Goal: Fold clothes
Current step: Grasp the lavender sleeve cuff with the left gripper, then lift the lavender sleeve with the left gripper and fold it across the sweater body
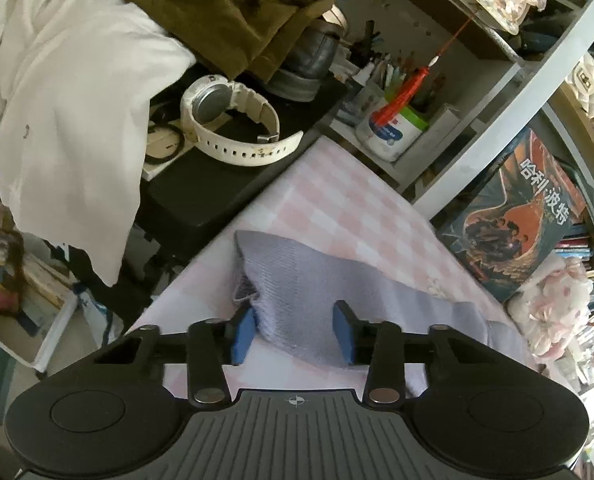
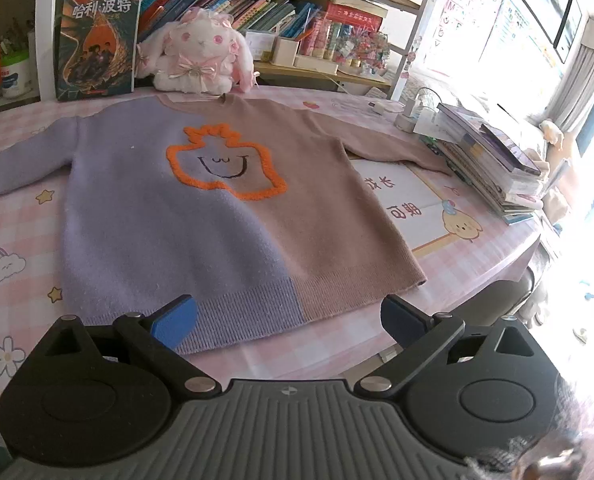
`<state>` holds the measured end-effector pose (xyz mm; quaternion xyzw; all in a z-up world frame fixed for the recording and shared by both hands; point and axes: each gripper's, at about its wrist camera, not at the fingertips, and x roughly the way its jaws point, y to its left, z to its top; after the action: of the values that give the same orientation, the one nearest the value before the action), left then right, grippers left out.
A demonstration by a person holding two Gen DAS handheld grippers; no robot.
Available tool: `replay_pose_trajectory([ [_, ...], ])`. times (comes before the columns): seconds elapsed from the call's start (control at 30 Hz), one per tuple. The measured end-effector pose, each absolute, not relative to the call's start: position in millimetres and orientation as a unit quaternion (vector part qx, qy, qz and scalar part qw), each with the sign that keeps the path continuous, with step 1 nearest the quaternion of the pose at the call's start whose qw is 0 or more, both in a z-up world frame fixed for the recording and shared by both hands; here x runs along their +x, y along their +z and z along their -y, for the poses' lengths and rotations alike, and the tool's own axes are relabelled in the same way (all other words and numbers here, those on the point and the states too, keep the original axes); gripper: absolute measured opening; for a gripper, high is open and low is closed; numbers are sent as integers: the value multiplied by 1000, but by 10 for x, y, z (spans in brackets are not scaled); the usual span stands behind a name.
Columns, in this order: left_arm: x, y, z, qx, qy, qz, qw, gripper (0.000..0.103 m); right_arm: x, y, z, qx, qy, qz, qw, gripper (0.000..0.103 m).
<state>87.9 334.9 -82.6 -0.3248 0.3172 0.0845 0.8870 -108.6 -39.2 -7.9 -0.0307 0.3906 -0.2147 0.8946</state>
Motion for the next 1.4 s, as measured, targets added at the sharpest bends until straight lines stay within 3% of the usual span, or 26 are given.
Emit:
replay_pose_trajectory([
  [0.2, 910, -854, -3466, -334, 118, -324, 877, 4, -1043, -79, 385, -33, -210, -388, 897, 99],
  [0.9, 669, -64, -2919, -257, 105, -230, 933, 3, -802, -137, 752, -24, -153, -380, 912, 99],
  [1.4, 931, 667, -579, -157, 29, -169, 973, 3, -468, -196, 2136, -36, -11, -375, 926, 99],
])
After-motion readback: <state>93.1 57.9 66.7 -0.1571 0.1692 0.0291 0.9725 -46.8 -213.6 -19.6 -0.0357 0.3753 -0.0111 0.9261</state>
